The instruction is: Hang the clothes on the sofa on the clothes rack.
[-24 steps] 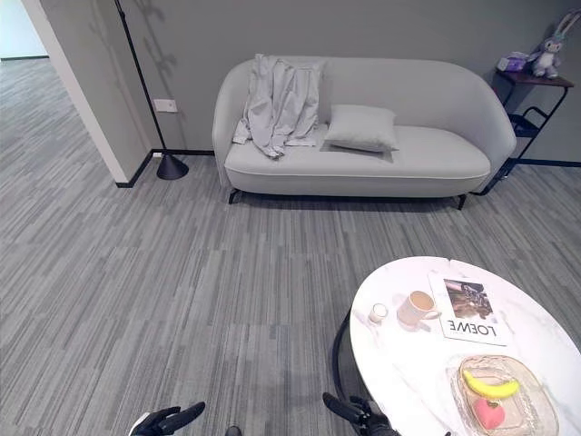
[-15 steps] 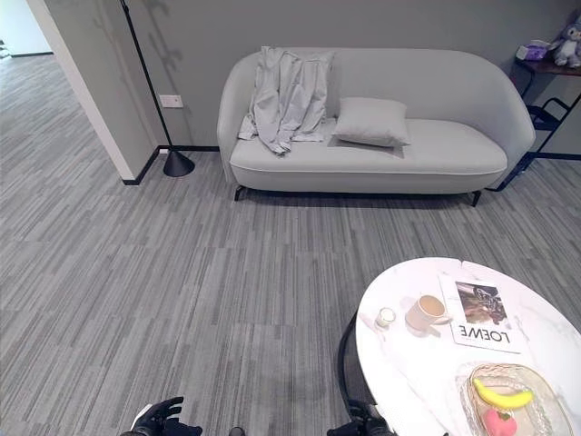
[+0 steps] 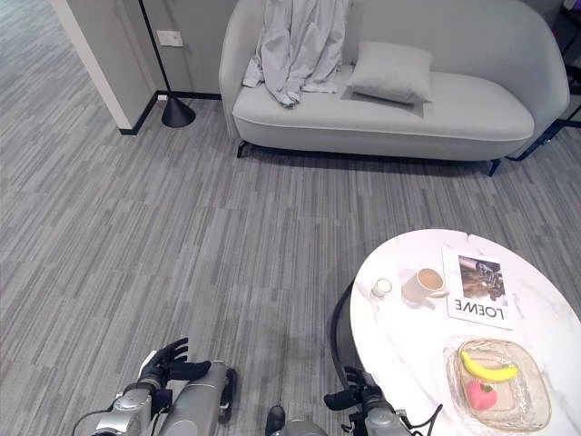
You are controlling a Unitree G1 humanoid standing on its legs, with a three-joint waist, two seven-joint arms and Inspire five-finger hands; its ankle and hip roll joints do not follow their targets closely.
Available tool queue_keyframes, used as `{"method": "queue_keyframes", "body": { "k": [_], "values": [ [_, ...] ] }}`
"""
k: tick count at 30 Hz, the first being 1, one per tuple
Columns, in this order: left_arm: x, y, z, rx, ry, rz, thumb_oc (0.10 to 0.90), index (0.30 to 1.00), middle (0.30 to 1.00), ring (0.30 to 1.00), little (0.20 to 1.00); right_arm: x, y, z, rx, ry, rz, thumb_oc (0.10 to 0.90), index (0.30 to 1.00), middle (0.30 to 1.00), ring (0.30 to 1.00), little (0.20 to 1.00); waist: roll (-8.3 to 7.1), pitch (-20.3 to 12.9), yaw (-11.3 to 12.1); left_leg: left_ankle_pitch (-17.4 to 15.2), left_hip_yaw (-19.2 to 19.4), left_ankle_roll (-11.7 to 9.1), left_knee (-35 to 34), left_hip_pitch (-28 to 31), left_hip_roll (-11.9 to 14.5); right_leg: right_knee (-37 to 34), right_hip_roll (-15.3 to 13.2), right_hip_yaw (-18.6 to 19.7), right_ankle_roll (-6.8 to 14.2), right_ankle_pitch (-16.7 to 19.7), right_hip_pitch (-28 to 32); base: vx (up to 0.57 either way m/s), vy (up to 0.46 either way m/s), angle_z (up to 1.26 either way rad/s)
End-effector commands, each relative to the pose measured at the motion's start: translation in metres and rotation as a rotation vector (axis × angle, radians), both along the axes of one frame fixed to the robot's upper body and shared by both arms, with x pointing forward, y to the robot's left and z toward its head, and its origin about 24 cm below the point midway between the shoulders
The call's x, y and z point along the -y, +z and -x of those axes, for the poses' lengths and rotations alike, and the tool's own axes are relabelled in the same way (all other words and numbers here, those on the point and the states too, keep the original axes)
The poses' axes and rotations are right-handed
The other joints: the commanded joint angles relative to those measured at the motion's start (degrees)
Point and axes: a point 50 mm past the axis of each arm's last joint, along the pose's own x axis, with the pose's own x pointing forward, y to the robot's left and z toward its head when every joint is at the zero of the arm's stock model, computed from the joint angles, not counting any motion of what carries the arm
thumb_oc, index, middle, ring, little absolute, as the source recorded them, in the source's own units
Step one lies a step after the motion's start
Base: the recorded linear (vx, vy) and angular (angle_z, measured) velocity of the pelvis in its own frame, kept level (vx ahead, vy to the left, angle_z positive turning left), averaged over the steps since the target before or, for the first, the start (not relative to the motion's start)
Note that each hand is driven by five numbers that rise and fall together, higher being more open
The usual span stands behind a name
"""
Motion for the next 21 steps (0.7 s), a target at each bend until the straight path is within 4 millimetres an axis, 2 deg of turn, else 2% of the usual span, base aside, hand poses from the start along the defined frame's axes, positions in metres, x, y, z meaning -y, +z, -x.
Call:
{"method": "queue_keyframes", "body": {
  "k": [1,2,3,4,5,6,8,9,10,11,12,13,14,15,16,18,19,21],
  "values": [
    [-0.001,0.012,-0.012,0.089,-0.027,-0.035,0.800,0.900,0.900,0.900,0.900,0.008,0.023,-0.028,0.167,0.002,0.021,0.800,0.900,0.900,0.900,0.900,-1.26,-2.5,2.4,2.0,0.2,-1.5,-15.7,5.5,3.5,-6.3,-5.2,-1.2,7.8,0.5,5.5,0.38,0.226,-0.44],
    [-0.002,0.015,-0.015,0.102,-0.017,-0.031,0.800,0.900,0.900,0.900,0.900,0.008,0.025,-0.031,0.177,0.010,0.025,0.800,0.900,0.900,0.900,0.900,-1.02,-2.8,2.7,2.7,0.0,-2.1,-19.9,4.9,4.4,-6.3,-5.3,-1.0,8.2,-0.1,6.0,0.54,0.368,-0.58],
    [-0.003,0.013,-0.011,0.098,0.015,-0.018,0.800,0.900,0.900,0.900,0.900,0.003,0.026,-0.033,0.195,0.024,0.010,0.800,0.900,0.900,0.900,0.900,-0.47,-4.5,2.8,5.3,3.8,-3.4,-23.2,6.4,6.7,-6.3,-6.1,-0.5,10.3,-1.2,7.9,0.93,0.644,-0.85],
    [-0.004,0.011,-0.007,0.091,0.025,-0.016,0.800,0.900,0.900,0.900,0.900,-0.002,0.025,-0.030,0.204,0.012,-0.017,0.800,0.900,0.900,0.900,0.900,-1.28,-6.3,3.0,7.6,4.1,-2.7,-23.2,7.9,4.7,-6.3,-8.7,0.1,11.8,0.0,8.8,1.14,0.771,-0.84],
    [-0.009,0.011,-0.005,0.085,0.034,-0.020,0.800,0.900,0.900,0.900,0.900,-0.007,0.020,-0.023,0.181,0.011,-0.045,0.800,0.900,0.900,0.900,0.900,-2.72,-7.0,3.1,6.3,4.0,-1.4,-23.2,10.1,2.4,-1.1,-11.5,0.8,12.5,1.8,7.7,0.71,0.470,-0.78],
    [-0.009,0.011,-0.005,0.085,0.034,-0.020,0.800,0.900,0.900,0.900,0.900,-0.007,0.020,-0.023,0.181,0.011,-0.044,0.800,0.900,0.900,0.900,0.900,-2.65,-7.1,3.1,6.4,4.0,-1.4,-23.2,10.0,2.5,-1.1,-11.5,0.9,12.5,1.8,7.5,0.47,0.305,-0.32],
    [-0.012,0.014,-0.006,0.093,0.015,-0.029,0.800,0.900,0.900,0.900,0.900,-0.010,0.019,-0.021,0.168,0.041,-0.042,0.800,0.900,0.900,0.900,0.900,-3.82,-7.0,3.7,4.6,4.0,1.0,-23.2,12.2,-0.3,9.3,-14.3,0.2,13.5,7.0,4.3,0.32,0.263,0.10],
    [-0.014,0.016,-0.008,0.104,0.007,-0.031,0.800,0.900,0.900,0.900,0.900,-0.010,0.019,-0.023,0.170,0.047,-0.038,0.800,0.900,0.900,0.900,0.900,-4.14,-6.4,3.7,3.2,4.4,2.3,-23.2,13.6,-1.6,15.5,-16.1,0.0,13.5,11.4,1.3,0.33,0.347,0.16],
    [-0.017,0.018,-0.009,0.106,0.012,-0.038,0.800,0.900,0.900,0.900,0.900,-0.010,0.021,-0.025,0.179,0.042,-0.038,0.800,0.900,0.900,0.900,0.900,-4.10,-5.8,3.4,1.7,4.8,3.5,-23.2,15.4,-2.6,21.3,-18.0,-0.5,13.2,15.5,-1.3,0.45,0.476,0.27],
    [-0.022,0.021,-0.012,0.113,0.018,-0.055,0.800,0.900,0.900,0.900,0.900,-0.010,0.021,-0.027,0.186,0.019,-0.046,0.800,0.900,0.900,0.900,0.900,-3.56,-4.6,2.4,-1.4,5.3,4.9,-23.2,18.3,-3.7,28.8,-20.8,-2.8,12.8,19.6,-6.1,0.33,0.356,0.50],
    [-0.022,0.021,-0.012,0.113,0.018,-0.056,0.800,0.900,0.900,0.900,0.900,-0.010,0.021,-0.027,0.186,0.020,-0.046,0.800,0.900,0.900,0.900,0.900,-3.61,-4.5,2.4,-1.4,5.3,4.9,-23.2,18.3,-3.8,28.8,-20.9,-2.7,12.9,19.6,-6.2,0.62,0.390,0.65],
    [-0.025,0.022,-0.013,0.121,0.032,-0.059,0.800,0.900,0.900,0.900,0.900,-0.006,0.020,-0.022,0.173,-0.013,-0.049,0.800,0.900,0.900,0.900,0.900,-1.61,-3.4,0.4,-4.4,5.2,5.1,-23.2,22.6,-3.8,26.7,-20.7,-6.9,12.1,15.8,-11.7,0.52,0.185,0.46],
    [-0.025,0.023,-0.014,0.124,0.038,-0.055,0.800,0.900,0.900,0.900,0.900,-0.004,0.019,-0.021,0.173,-0.022,-0.046,0.800,0.900,0.900,0.900,0.900,-1.21,-3.1,-0.2,-5.2,5.4,5.1,-23.2,23.7,-3.9,23.5,-19.7,-7.7,12.1,14.9,-12.8,0.66,0.191,0.30],
    [-0.026,0.023,-0.014,0.128,0.050,-0.050,0.800,0.900,0.900,0.900,0.900,-0.002,0.019,-0.020,0.167,-0.035,-0.043,0.800,0.900,0.900,0.900,0.900,-0.93,-2.8,-1.1,-6.7,5.2,4.9,-23.2,25.4,-4.2,19.1,-17.3,-8.0,11.8,13.6,-15.0,0.57,0.013,0.35],
    [-0.026,0.023,-0.013,0.131,0.061,-0.042,0.800,0.900,0.900,0.900,0.900,0.003,0.018,-0.019,0.162,-0.068,-0.041,0.800,0.900,0.900,0.900,0.900,-1.09,-2.4,-2.3,-9.2,4.5,4.3,-23.2,28.4,-5.1,7.4,-13.0,-6.7,12.7,13.7,-17.0,0.63,0.000,0.43],
    [-0.027,0.021,-0.011,0.125,0.073,-0.035,0.800,0.900,0.900,0.900,0.900,0.008,0.014,-0.011,0.137,-0.108,-0.038,0.800,0.900,0.900,0.900,0.900,-1.72,-2.4,-3.8,-12.0,3.3,3.5,-23.2,31.4,-6.1,-3.0,-9.8,-5.7,14.5,16.3,-19.0,0.67,-0.028,0.29],
    [-0.027,0.020,-0.009,0.120,0.065,-0.039,0.800,0.900,0.900,0.900,0.900,0.013,0.011,-0.004,0.120,-0.138,-0.035,0.800,0.900,0.900,0.900,0.900,-2.11,-2.6,-4.7,-14.4,2.8,2.8,-23.2,33.8,-6.3,-6.3,-9.3,-6.9,16.0,18.2,-22.9,0.50,-0.043,0.27],
    [-0.023,0.020,-0.009,0.126,0.051,-0.029,0.800,0.900,0.900,0.900,0.900,0.015,0.009,0.001,0.102,-0.141,-0.033,0.800,0.900,0.900,0.900,0.900,-1.95,-2.7,-5.1,-14.4,2.2,2.2,-23.2,34.0,-6.0,-6.3,-9.6,-8.2,16.8,17.7,-24.0,0.40,-0.057,0.71]
  ]
}}
